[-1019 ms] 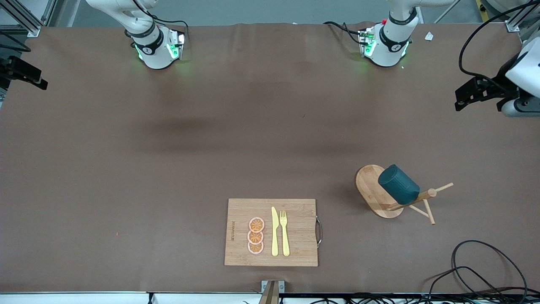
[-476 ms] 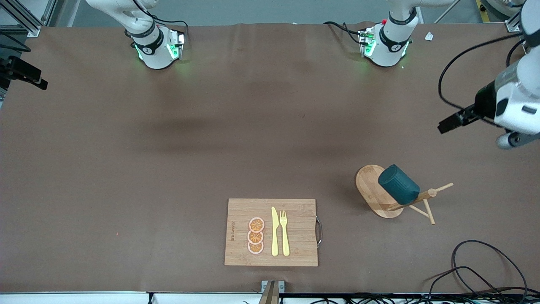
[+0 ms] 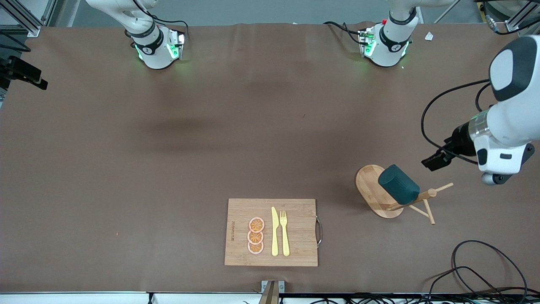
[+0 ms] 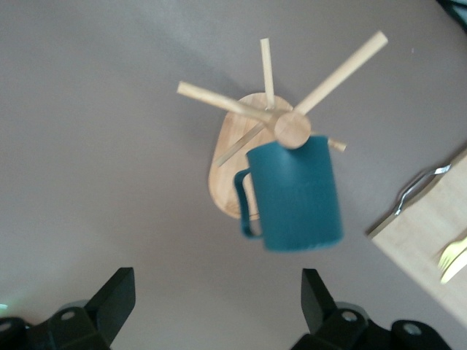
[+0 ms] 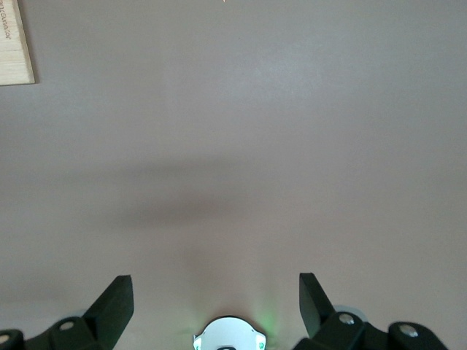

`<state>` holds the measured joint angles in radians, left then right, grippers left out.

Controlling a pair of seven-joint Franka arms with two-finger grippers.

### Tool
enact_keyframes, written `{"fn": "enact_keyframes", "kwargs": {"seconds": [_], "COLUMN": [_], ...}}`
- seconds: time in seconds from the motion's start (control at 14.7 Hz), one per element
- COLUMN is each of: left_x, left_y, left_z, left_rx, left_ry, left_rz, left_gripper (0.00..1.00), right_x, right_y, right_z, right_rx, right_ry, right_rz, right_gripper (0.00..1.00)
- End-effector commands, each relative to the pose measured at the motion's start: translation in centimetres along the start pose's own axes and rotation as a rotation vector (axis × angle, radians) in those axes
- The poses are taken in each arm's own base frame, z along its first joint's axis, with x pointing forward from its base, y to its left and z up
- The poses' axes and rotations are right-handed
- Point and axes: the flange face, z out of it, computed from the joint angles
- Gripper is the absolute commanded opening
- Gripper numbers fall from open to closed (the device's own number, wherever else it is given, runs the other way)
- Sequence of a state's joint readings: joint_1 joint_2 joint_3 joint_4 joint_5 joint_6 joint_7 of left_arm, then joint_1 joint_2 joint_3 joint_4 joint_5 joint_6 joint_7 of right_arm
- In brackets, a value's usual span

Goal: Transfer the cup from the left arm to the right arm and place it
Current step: 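Reach the left gripper down to the teal mug on the stand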

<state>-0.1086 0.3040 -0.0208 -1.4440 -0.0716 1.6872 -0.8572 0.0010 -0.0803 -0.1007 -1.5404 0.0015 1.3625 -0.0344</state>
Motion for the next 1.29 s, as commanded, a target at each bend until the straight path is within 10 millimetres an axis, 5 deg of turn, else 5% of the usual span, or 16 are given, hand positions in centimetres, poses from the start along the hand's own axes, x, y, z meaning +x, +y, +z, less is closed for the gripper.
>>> {"fn": "enact_keyframes", "kwargs": {"seconds": [0.0,0.41,1.22], "left_x": [1.1,3.3,4.2], "left_y": [1.3,3.1,5.1], "left_z": [1.9,7.1,11.8], "left_rx": [-0.033,-0.079,-0.135], "left_ry": [0.003,-0.061,-0.101], "left_rz": [-0.069,-0.162,-0.205], "left_gripper": [1.00,1.00,1.00], "right_x": [-0.5,-0.5,-0.5], "right_y": [0.1,0.1,0.1], "right_z": [-0.3,-0.3,-0.3], "right_rx": [0.009,0.009,0.009], "right_ry": [0.003,0.003,0.004], "right_rz": [-0.007,-0.007,-0.006], "right_gripper": [1.00,1.00,1.00]}}
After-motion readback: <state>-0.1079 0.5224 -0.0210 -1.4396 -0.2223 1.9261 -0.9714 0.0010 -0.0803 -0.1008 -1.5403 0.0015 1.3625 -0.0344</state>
